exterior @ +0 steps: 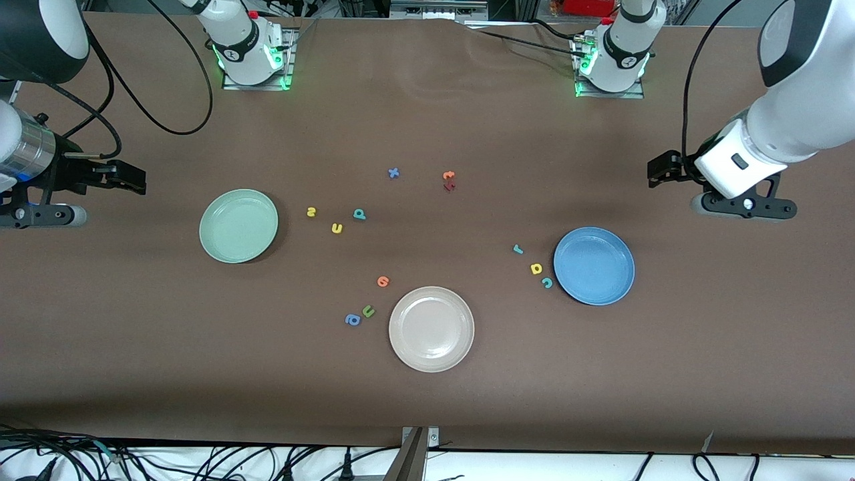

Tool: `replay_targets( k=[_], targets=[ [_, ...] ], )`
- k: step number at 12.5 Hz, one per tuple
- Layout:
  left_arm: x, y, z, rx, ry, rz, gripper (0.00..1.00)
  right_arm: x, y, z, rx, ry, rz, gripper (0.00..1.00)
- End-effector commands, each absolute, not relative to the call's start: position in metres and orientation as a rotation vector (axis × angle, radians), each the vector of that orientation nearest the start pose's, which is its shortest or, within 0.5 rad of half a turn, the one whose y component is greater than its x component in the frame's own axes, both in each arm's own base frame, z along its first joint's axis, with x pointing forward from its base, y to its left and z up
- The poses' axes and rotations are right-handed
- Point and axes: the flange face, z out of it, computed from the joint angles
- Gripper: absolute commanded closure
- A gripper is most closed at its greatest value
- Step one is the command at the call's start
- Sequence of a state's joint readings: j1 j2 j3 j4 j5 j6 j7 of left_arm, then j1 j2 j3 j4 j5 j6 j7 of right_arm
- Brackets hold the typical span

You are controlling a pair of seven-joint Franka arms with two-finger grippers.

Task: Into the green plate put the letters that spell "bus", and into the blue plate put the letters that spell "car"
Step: 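Reach the left gripper to the teal r while the right gripper reaches yellow s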

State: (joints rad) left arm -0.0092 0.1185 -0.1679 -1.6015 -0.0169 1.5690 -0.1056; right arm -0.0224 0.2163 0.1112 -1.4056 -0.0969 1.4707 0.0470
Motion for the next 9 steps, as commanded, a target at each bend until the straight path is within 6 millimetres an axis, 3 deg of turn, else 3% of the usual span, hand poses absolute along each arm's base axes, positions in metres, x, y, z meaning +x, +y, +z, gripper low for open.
replay_targets(
  k=[1,5,8,9],
  targets=[
    [0.575,-0.137,0.524,-3.124,-0.038,0.272,0.0,0.602,0.035,0.57,-3.23,-0.043,0.22,0.01],
    [0.587,-0.183,0.474,-3.094,-0.315,0.302,0.02,0.6,0.035,0.569,-3.228,-0.043,0.237,0.01],
    [0.599,-0.216,0.417,-3.064,-0.473,0.336,0.05,0.6,0.035,0.566,-3.225,-0.038,0.25,0.01],
    [0.601,-0.23,0.397,-3.063,-0.508,0.337,0.1,0.6,0.035,0.559,-3.222,-0.034,0.277,0.01]
  ],
)
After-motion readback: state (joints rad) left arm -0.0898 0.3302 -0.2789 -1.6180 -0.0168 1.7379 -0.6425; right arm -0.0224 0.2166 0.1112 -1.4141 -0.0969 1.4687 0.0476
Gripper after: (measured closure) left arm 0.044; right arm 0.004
